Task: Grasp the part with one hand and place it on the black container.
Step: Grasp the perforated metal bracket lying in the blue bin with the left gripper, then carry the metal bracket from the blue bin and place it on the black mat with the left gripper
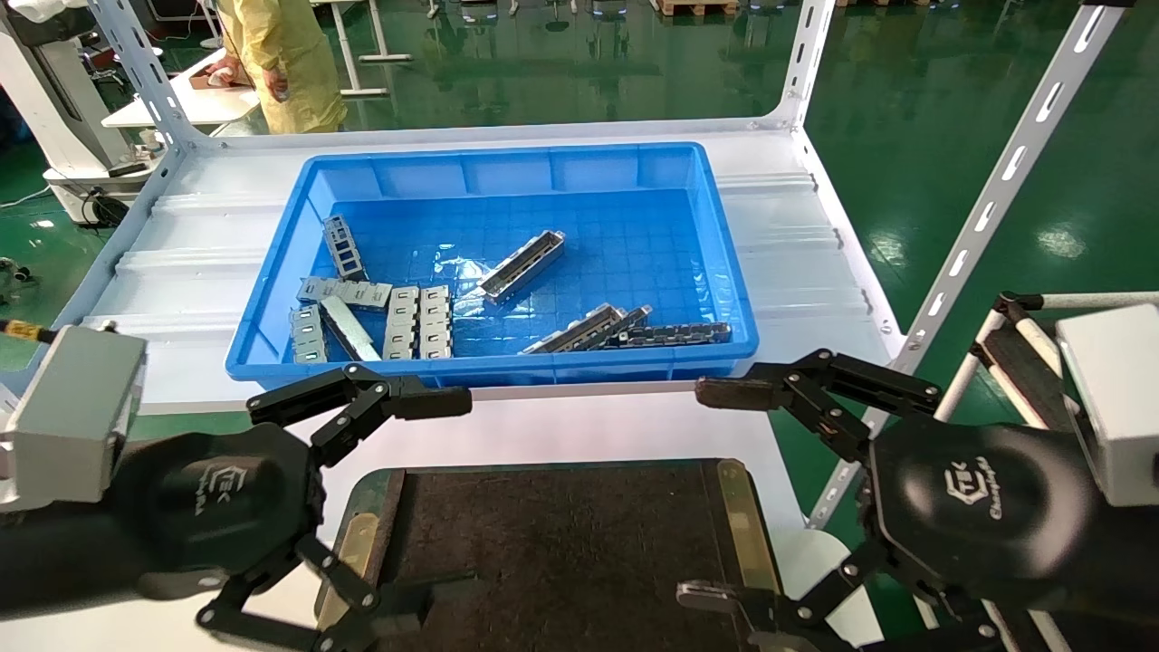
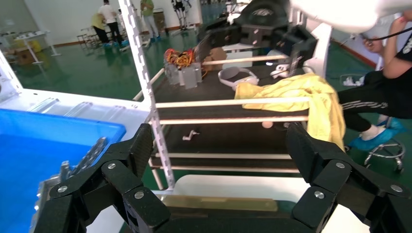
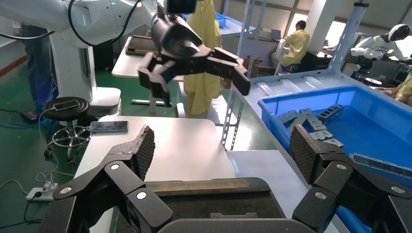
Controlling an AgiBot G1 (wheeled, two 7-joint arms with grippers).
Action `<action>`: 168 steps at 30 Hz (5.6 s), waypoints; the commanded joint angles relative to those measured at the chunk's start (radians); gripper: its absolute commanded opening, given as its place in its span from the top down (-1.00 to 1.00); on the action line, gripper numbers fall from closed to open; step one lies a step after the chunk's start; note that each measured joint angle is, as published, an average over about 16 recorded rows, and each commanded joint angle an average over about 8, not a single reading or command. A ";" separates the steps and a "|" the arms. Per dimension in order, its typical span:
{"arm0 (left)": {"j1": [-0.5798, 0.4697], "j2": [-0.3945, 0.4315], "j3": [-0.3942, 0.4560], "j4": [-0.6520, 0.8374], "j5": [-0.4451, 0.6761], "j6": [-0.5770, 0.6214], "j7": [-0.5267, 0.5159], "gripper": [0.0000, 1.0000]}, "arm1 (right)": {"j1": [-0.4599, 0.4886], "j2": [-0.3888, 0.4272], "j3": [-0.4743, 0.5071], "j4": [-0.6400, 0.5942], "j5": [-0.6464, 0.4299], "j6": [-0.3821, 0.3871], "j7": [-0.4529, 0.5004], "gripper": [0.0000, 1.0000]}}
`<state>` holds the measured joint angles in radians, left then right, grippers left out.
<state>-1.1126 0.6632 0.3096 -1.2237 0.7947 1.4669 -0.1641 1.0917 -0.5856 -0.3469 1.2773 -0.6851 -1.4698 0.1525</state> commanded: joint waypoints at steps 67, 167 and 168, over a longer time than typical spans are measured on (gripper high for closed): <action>-0.519 0.683 0.129 1.194 0.374 -0.747 0.535 1.00 | 0.000 0.000 -0.001 0.000 0.001 0.000 -0.001 1.00; 0.290 0.343 0.120 0.436 0.116 -0.285 0.247 1.00 | 0.001 0.001 -0.003 0.000 0.002 0.001 -0.002 1.00; 0.312 0.347 0.119 0.418 0.118 -0.317 0.240 1.00 | 0.001 0.001 -0.003 0.000 0.002 0.001 -0.002 1.00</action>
<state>-0.8111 1.0162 0.4312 -0.7976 0.9183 1.1449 0.0752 1.0926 -0.5844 -0.3502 1.2772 -0.6830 -1.4686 0.1509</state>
